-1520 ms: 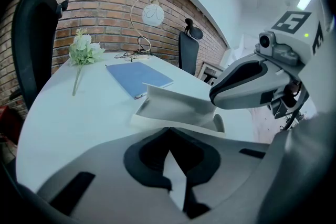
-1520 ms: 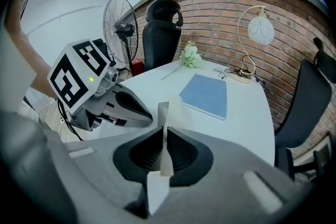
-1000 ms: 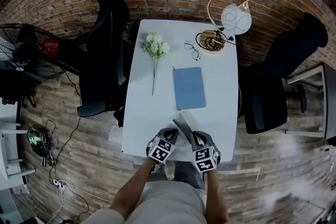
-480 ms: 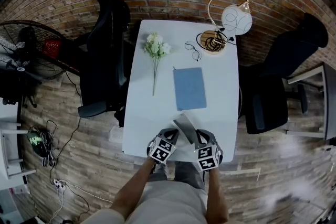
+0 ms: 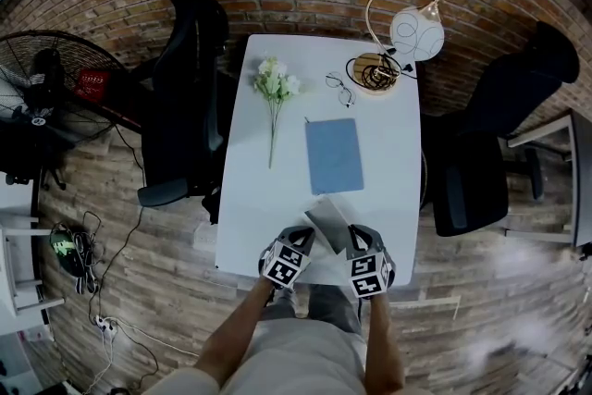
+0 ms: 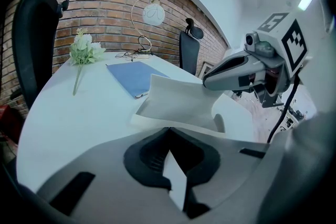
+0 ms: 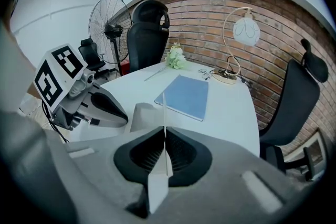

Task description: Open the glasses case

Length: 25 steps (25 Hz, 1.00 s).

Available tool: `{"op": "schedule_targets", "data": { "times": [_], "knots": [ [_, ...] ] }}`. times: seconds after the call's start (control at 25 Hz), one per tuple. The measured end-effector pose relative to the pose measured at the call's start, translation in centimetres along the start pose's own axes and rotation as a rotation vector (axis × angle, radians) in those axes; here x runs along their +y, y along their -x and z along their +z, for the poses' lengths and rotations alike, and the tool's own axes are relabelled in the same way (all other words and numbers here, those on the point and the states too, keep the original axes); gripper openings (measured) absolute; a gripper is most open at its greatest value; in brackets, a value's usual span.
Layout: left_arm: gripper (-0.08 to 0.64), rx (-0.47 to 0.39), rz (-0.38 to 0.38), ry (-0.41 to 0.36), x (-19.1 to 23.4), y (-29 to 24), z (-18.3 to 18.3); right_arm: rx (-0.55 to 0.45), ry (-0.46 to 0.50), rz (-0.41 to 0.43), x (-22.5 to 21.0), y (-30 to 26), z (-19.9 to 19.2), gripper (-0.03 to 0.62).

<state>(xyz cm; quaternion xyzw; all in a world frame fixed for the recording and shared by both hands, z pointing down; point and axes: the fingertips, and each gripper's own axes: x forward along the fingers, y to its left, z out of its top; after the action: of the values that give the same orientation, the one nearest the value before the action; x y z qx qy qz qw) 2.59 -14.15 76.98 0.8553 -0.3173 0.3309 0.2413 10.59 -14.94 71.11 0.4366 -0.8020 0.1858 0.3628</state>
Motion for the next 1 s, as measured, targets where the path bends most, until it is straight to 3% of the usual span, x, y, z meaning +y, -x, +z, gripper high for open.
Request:
{"op": "schedule_targets", "data": {
  "times": [0.64, 1.0],
  "knots": [
    [0.005, 0.008, 0.014, 0.007, 0.0, 0.1, 0.0, -0.007, 0.032, -0.077, -1.4, -0.3, -0.8, 0.021],
    [0.003, 0.018, 0.027, -0.001, -0.1, 0.3, 0.2, -0.017, 0.043, -0.078, -1.1, 0.1, -0.6, 0.031]
  ]
}}
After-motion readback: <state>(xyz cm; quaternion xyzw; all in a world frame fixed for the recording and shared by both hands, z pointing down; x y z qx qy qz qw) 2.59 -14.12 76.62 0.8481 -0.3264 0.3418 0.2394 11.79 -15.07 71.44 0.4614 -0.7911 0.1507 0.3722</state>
